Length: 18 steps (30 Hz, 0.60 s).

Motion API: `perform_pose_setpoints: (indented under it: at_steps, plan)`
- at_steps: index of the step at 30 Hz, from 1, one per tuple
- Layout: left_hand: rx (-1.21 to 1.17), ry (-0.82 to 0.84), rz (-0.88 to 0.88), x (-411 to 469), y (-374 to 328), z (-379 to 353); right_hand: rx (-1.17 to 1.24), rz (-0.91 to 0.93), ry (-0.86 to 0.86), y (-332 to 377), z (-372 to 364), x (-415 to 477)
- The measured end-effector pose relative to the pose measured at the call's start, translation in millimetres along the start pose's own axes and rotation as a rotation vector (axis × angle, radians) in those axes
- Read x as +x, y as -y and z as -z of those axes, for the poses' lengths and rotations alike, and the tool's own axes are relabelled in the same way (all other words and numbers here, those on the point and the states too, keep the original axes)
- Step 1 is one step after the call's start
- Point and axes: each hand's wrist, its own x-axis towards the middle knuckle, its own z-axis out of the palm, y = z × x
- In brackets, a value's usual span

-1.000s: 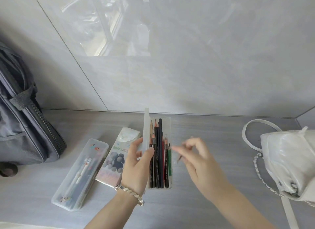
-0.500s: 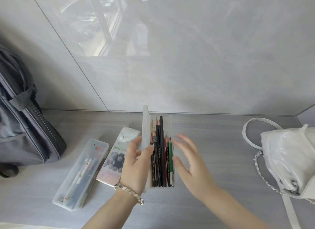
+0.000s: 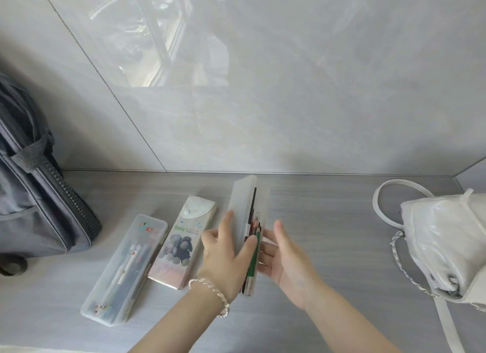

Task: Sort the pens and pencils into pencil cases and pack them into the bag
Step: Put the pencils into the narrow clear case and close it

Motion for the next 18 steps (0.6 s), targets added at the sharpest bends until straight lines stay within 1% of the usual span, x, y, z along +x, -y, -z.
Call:
perform_pose_setpoints:
  at_steps: [1,2,3,5,6,11,14,16,18]
  plan:
    - [0.182,-0.011,-0.006,-0.8,1.4,-4.4,-0.041,0.008,-0.009,0.6,-2.1,0.1]
    - [0.374,-0.082,-0.071,-2.8,5.1,-8.4,-0.102,0.030,-0.025,0.6,-4.2,0.2]
    - [0.537,-0.189,-0.174,-3.6,9.0,-11.8,-0.162,0.054,-0.045,0.3,-6.1,0.6]
    - [0.688,-0.279,-0.287,-0.1,22.0,-17.6,-0.232,0.089,-0.082,-0.6,-6.9,1.1]
    - [0.723,-0.306,-0.319,1.0,27.1,-19.4,-0.239,0.101,-0.087,-1.2,-7.1,1.3]
    - [0.750,-0.412,-0.402,3.9,34.8,-18.4,-0.282,0.157,-0.070,-7.0,-14.3,4.9]
    - [0.717,-0.405,-0.402,10.4,41.5,-13.4,-0.346,0.194,-0.100,-11.4,-20.3,12.5]
    - [0.675,-0.375,-0.350,18.1,49.0,-11.4,-0.381,0.176,-0.085,-12.2,-23.9,19.1]
    - [0.574,-0.378,-0.237,27.5,51.9,-6.2,-0.441,0.135,-0.072,-13.3,-24.0,24.9]
